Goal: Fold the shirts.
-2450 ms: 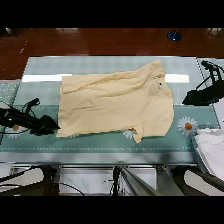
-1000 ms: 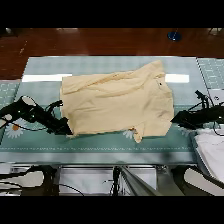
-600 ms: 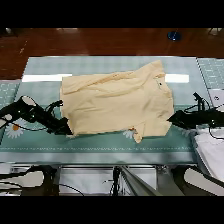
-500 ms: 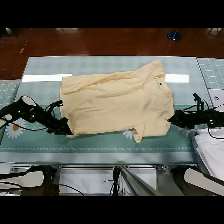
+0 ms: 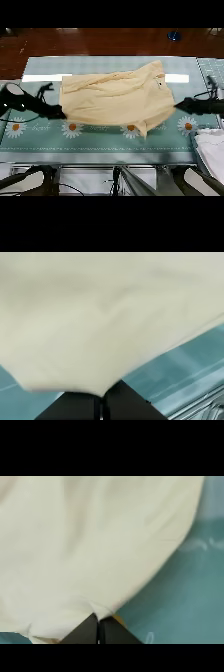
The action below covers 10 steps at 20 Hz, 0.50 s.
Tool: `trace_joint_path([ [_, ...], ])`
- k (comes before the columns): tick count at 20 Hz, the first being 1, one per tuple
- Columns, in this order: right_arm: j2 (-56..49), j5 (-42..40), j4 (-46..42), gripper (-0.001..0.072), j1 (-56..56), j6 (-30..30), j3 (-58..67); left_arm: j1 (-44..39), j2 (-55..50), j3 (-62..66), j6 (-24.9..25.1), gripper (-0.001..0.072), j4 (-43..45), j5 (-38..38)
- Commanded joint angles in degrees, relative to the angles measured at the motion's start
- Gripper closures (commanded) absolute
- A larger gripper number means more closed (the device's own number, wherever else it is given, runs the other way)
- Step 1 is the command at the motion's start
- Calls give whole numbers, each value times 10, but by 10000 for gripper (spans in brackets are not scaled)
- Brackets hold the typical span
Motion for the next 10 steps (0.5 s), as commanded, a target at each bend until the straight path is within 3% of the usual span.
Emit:
trace_joint_path([
  [1,109,25,89,685,0,3,108,0,123,130,-13,676,-29,-21],
  [6,171,16,142,685,0,47,357,0,286,350,-43,676,-29,39],
  [10,173,7,52,686,0,132,580,0,361,456,-45,676,-22,61],
])
